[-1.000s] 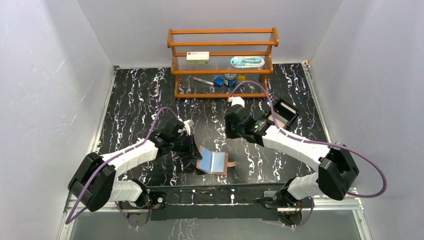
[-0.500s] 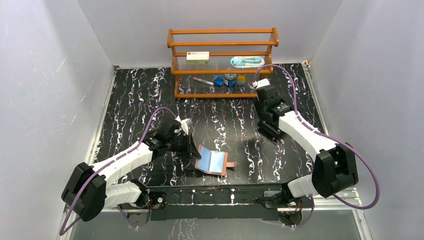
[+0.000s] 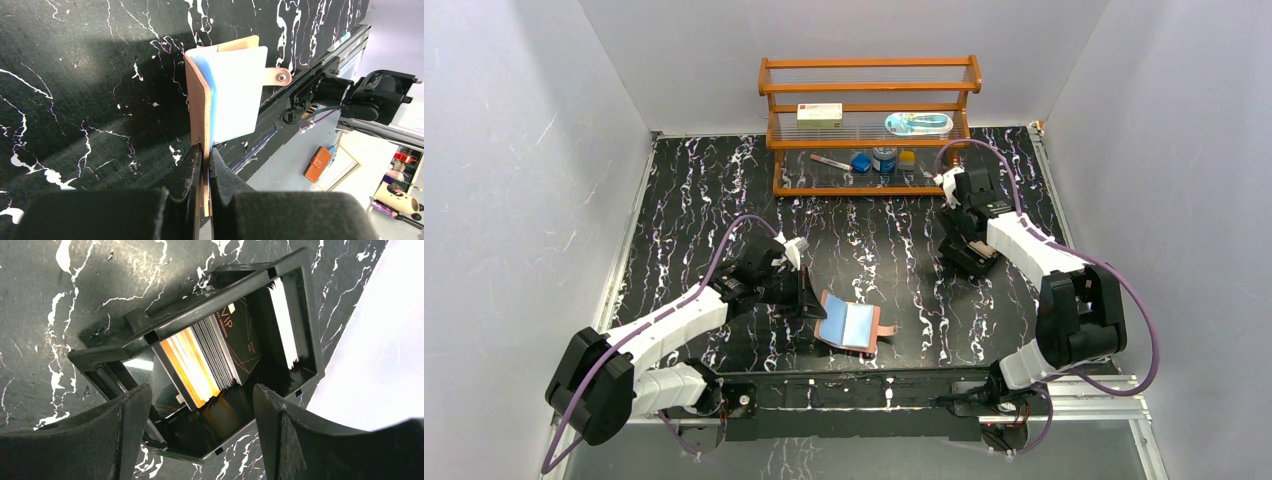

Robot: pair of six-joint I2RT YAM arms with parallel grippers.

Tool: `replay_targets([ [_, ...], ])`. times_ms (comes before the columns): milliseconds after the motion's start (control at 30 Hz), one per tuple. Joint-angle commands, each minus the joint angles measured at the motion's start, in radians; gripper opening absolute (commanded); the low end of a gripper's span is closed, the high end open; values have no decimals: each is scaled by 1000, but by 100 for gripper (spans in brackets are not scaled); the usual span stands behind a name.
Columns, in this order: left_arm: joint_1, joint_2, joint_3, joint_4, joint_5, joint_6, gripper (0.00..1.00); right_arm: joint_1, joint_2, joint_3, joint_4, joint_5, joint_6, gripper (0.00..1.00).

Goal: Put the credit cards into the card holder
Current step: Adjust the credit card in the storage box.

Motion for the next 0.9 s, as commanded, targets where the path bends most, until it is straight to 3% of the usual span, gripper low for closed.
replay_targets([
  [0,-5,-24,10,11,46,4,0,-3,-18,-51,76,-19,-122,82],
  [200,-5,-30,-4,18,49,3,0,-5,-5,-82,102,-50,-153,83],
  [867,-5,-16,-2,20,42,4,0,-5,28,-176,373,121,-278,78],
])
